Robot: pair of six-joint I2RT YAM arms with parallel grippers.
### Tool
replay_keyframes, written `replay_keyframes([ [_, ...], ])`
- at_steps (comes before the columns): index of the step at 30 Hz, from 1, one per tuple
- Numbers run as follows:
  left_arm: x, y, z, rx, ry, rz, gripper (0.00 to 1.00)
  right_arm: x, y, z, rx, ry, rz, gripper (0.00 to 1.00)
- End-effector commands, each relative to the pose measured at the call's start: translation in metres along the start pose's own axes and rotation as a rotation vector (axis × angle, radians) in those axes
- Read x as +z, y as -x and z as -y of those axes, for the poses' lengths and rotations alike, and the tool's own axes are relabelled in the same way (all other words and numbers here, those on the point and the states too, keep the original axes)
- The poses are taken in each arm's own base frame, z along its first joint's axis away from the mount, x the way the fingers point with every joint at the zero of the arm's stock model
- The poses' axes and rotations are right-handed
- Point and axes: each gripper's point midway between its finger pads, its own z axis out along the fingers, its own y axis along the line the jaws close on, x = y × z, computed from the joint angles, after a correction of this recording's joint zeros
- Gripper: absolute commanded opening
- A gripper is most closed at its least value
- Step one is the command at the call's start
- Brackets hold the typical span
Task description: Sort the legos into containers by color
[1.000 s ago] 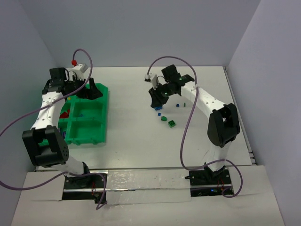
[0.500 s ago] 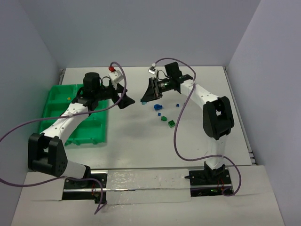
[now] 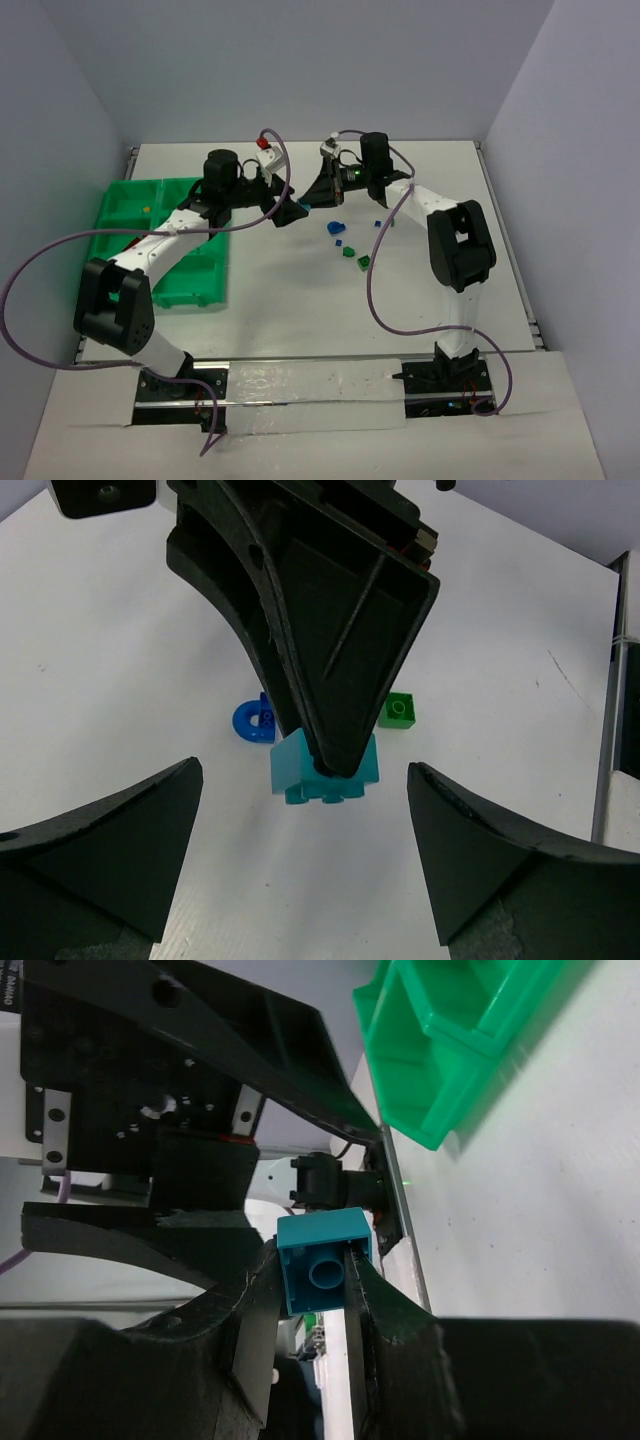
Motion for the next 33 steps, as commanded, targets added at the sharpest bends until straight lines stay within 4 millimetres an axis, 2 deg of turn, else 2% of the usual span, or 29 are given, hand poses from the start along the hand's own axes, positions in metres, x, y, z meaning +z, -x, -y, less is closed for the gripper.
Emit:
replay_keyframes([
  [1, 0.011, 0.026, 0.0, 0.036, -0.004, 0.041, 0.9, -0.005, 0.002, -0.024, -0.056, 0.055, -0.016, 0.0],
  [4, 0.015, 0.023, 0.001, 0.038, -0.003, 0.031, 0.85, -0.005, 0.001, -0.026, -0.054, 0.066, -0.02, 0.0],
  [6, 0.017, 0.024, -0.001, 0.042, 0.005, 0.032, 0.76, -0.005, 0.0, -0.026, -0.054, 0.069, -0.022, 0.0],
  [7, 0.017, 0.025, -0.001, 0.046, 0.007, 0.033, 0.71, -0.005, -0.001, -0.026, -0.048, 0.071, -0.026, 0.0],
  [9, 0.019, 0.025, -0.002, 0.053, 0.011, 0.028, 0.54, -0.006, 0.0, -0.026, -0.041, 0.074, -0.025, 0.0],
  [13, 0.019, 0.022, -0.003, 0.056, 0.014, 0.01, 0.31, -0.006, 0.0, -0.025, -0.034, 0.078, -0.028, 0.0],
  [15, 0.017, 0.02, -0.004, 0.054, 0.024, -0.002, 0.12, -0.006, 0.0, -0.024, -0.028, 0.079, -0.03, 0.08],
  [17, 0.016, 0.019, -0.005, 0.051, 0.033, -0.011, 0.0, -0.005, 0.0, -0.022, -0.025, 0.078, -0.03, 0.25],
  [20, 0.007, 0.009, -0.007, 0.016, 0.053, -0.052, 0.0, -0.01, 0.004, -0.019, -0.024, 0.069, -0.009, 0.67],
  [21, 0.001, 0.008, -0.007, 0.004, 0.06, -0.059, 0.0, -0.012, 0.006, -0.018, -0.028, 0.064, 0.003, 0.78],
  [24, -0.021, 0.002, -0.018, -0.044, 0.099, -0.075, 0.0, -0.029, 0.016, -0.008, -0.042, 0.023, 0.055, 0.99],
  [25, -0.029, 0.001, -0.02, -0.054, 0.114, -0.081, 0.0, -0.035, 0.015, -0.001, -0.002, -0.01, 0.059, 1.0],
  [28, -0.067, -0.015, -0.039, -0.133, 0.197, -0.157, 0.0, -0.058, 0.031, 0.014, -0.223, -0.18, 0.109, 1.0],
  [29, -0.078, -0.018, -0.045, -0.142, 0.224, -0.176, 0.0, -0.064, 0.02, 0.021, -0.193, -0.249, 0.086, 1.0],
  [30, -0.089, -0.023, -0.05, -0.165, 0.253, -0.198, 0.0, -0.07, 0.018, 0.024, -0.228, -0.304, 0.077, 1.0],
  [31, -0.109, -0.032, -0.059, -0.223, 0.3, -0.232, 0.0, -0.078, 0.023, 0.026, -0.339, -0.382, 0.081, 1.0],
  [33, -0.135, -0.044, -0.07, -0.265, 0.364, -0.278, 0.0, -0.09, 0.021, 0.03, -0.417, -0.476, 0.068, 1.0],
])
